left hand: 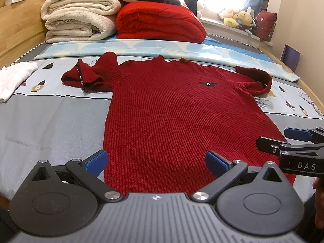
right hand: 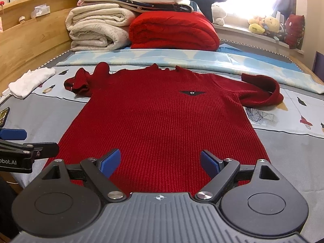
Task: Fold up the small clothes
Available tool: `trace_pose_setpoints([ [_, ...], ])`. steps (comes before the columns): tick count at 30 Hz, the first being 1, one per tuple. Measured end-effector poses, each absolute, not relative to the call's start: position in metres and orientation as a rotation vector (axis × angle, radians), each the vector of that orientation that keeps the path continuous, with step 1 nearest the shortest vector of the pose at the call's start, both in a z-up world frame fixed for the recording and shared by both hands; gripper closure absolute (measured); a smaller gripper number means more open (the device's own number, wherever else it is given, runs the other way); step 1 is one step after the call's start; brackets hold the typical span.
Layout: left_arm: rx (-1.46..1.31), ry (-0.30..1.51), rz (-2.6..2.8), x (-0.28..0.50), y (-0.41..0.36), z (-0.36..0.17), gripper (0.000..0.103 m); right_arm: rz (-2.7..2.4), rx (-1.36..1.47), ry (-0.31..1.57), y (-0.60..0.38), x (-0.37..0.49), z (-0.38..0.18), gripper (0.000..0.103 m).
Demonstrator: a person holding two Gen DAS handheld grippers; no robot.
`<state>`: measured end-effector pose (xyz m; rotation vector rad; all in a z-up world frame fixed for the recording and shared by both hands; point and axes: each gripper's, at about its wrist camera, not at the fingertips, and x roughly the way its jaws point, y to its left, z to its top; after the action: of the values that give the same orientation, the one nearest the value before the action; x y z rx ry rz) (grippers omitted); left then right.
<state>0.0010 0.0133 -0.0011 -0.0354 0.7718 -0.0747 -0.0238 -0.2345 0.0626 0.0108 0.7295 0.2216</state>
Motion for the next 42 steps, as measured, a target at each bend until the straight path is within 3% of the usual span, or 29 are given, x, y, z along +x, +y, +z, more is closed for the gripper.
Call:
trace_pose_setpoints([
  [19, -0.011, 0.747, -0.091, -0.002, 0.008, 0.002, 0.002, 0.208, 0.014, 0.706, -0.237, -0.028, 0.065, 0.017],
  [25, -0.008, 0.735, -0.096, -0.003, 0.010, 0.004, 0.013, 0.196, 0.042, 0.699, -0.242, -0.029, 0.068, 0.027],
  [31, -0.019, 0.728, -0.110, -0.005, 0.015, 0.010, 0.037, 0.180, 0.093, 0.661, -0.255, -0.029, 0.081, 0.047],
  [37, -0.007, 0.713, -0.165, 0.007, 0.055, 0.039, 0.050, 0.144, 0.095, 0.505, -0.318, -0.018, 0.126, 0.047],
  [42, 0.066, 0.770, -0.162, 0.040, 0.105, 0.039, 0.050, 0.093, 0.012, 0.521, -0.379, 0.007, 0.125, 0.047],
])
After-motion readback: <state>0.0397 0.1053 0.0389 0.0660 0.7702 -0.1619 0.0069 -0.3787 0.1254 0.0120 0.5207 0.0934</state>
